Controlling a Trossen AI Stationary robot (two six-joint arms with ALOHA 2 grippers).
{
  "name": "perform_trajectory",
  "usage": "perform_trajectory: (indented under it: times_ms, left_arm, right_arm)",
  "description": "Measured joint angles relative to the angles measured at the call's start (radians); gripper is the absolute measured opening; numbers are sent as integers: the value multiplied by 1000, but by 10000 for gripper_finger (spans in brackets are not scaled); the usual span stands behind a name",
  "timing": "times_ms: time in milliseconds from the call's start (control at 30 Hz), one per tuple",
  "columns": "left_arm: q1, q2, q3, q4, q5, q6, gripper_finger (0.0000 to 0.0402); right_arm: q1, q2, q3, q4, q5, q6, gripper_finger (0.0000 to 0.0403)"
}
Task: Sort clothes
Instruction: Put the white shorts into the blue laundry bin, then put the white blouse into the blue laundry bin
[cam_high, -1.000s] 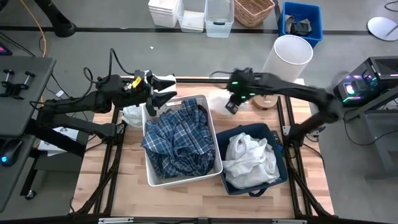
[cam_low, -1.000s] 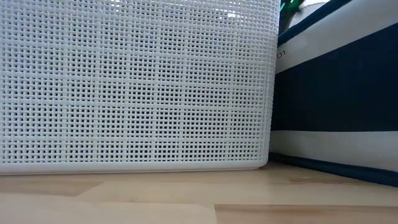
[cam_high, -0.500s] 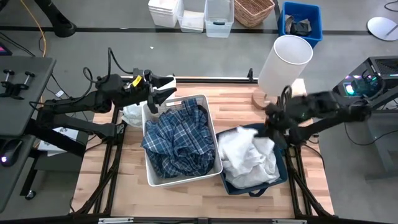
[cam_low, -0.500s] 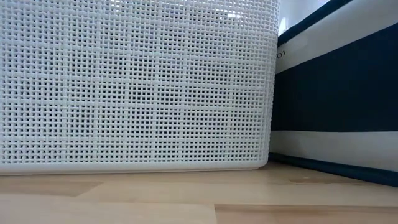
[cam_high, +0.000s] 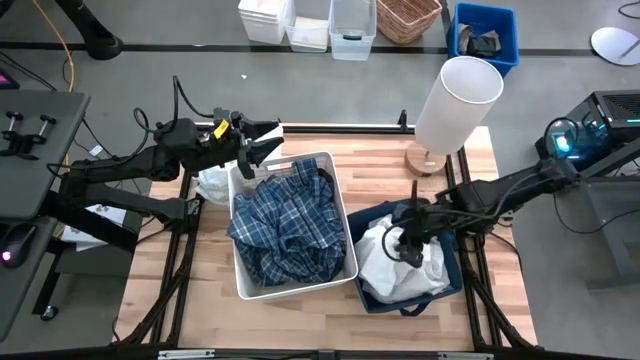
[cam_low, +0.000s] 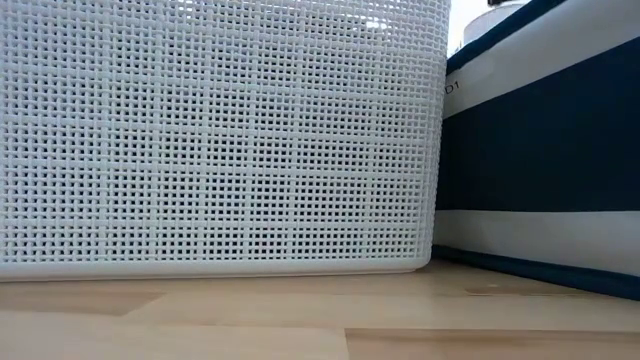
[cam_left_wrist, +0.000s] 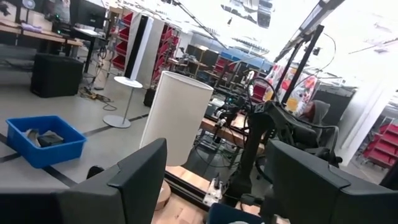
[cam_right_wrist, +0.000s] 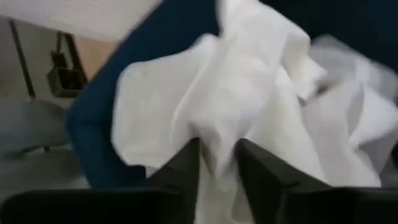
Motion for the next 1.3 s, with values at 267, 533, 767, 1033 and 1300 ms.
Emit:
perform_trajectory:
  times_ms: [267,533,767,1033,1300]
  left_arm:
    - [66,0,26,-103,-69,-111,266]
    - [400,135,266,-922,-64,-255,260]
    - [497,293,189,-1267,112,-268,260]
    - [575,376,22,-1065,35,-271,260]
    - [674,520,-49,-998,120,-255,260]
  right_arm:
    - [-23,4,265,-227,190,-195,228]
    - [-161,3,436,-261,429,-217,260]
    - [-225,7,439,-271,425,-224,261]
    - [-225,9,439,-269,424,-214,261]
    - [-225,13,439,-270,382,-201,261]
